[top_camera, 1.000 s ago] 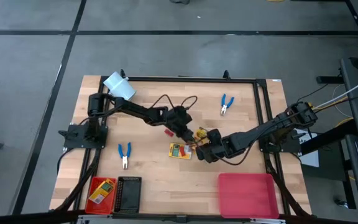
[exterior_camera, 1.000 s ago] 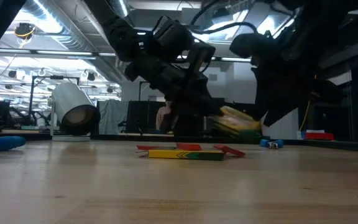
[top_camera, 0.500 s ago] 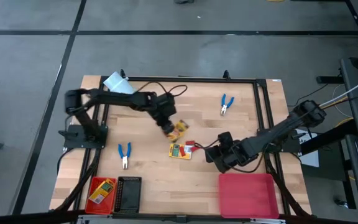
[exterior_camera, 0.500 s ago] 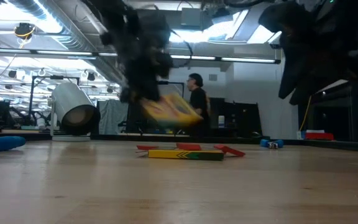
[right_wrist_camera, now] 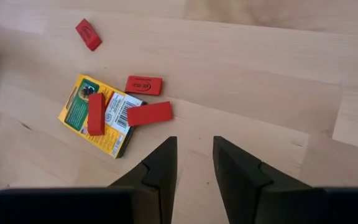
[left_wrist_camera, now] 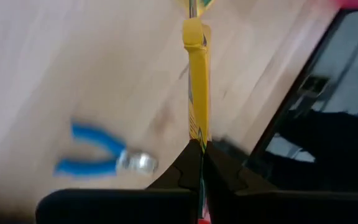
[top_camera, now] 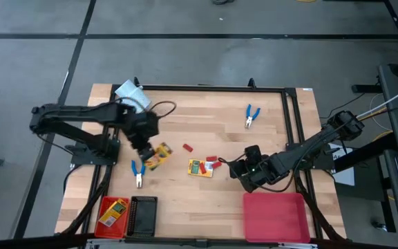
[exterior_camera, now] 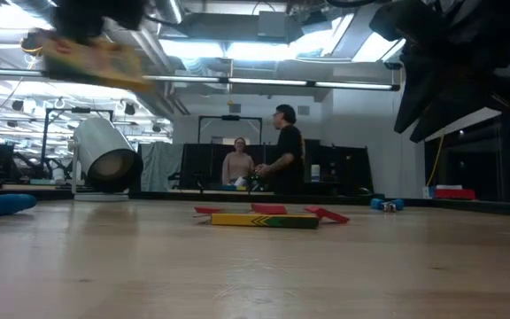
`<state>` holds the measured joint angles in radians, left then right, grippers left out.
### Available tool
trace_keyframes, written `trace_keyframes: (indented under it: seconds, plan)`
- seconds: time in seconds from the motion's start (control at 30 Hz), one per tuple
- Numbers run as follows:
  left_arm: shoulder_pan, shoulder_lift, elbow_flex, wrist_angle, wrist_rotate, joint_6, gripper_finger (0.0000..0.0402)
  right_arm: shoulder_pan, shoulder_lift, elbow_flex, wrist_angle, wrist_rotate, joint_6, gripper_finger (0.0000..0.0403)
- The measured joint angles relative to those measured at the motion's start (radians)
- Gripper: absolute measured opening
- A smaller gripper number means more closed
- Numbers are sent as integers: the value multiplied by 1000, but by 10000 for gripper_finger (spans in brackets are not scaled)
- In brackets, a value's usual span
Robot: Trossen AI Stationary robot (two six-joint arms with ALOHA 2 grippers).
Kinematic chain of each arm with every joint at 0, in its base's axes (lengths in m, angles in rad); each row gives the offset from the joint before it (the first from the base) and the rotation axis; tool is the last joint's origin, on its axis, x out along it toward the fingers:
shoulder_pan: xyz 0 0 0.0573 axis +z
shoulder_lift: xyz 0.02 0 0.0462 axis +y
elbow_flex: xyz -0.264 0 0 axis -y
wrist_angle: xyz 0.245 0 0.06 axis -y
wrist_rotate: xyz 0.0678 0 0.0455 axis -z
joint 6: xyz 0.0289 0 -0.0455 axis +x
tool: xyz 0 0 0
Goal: Pick & Place School Supplies
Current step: Put the yellow crayon box into the red basket
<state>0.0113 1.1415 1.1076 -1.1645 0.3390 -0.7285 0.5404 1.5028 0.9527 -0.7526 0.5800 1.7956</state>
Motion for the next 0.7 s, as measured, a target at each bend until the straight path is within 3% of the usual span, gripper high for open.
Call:
trace_keyframes:
  seconds: [0.37,0.7]
  plan:
    - [-456,-132,0,-75,-129,-621,2,-1,0,0,5,10,0,107]
    - [-831,-87,0,-7,-191,-1045,2,-2,0,0,12,32,-1,107]
